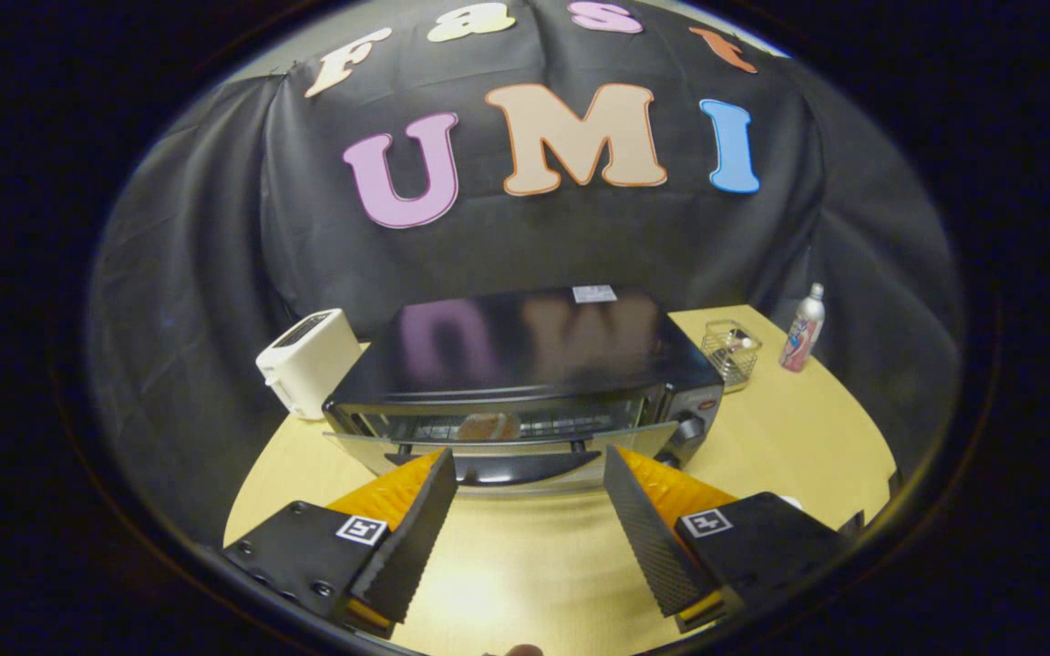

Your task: Open the toaster oven, put the food inside, and close the toaster oven door.

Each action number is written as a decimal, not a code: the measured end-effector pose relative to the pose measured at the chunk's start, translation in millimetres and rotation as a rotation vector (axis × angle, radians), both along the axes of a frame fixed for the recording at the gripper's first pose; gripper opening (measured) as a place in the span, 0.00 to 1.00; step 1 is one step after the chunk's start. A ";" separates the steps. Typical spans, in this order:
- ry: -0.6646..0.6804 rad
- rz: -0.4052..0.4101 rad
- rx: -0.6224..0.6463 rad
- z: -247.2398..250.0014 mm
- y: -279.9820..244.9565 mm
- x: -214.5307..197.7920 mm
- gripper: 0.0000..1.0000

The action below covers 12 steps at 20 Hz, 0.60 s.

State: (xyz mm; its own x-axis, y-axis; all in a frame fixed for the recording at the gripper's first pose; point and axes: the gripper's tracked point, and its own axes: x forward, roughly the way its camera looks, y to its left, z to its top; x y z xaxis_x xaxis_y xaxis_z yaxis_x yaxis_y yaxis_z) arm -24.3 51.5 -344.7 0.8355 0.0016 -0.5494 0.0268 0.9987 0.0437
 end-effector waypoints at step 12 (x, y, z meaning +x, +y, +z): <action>-0.130 -0.009 -0.047 76.8 -18.7 15.4 1.00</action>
State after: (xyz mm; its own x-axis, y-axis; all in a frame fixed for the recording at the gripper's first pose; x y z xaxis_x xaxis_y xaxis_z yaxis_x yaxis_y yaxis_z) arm -8.9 32.8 -267.9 0.8996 -0.0297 -0.4357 0.0332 0.9994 0.0004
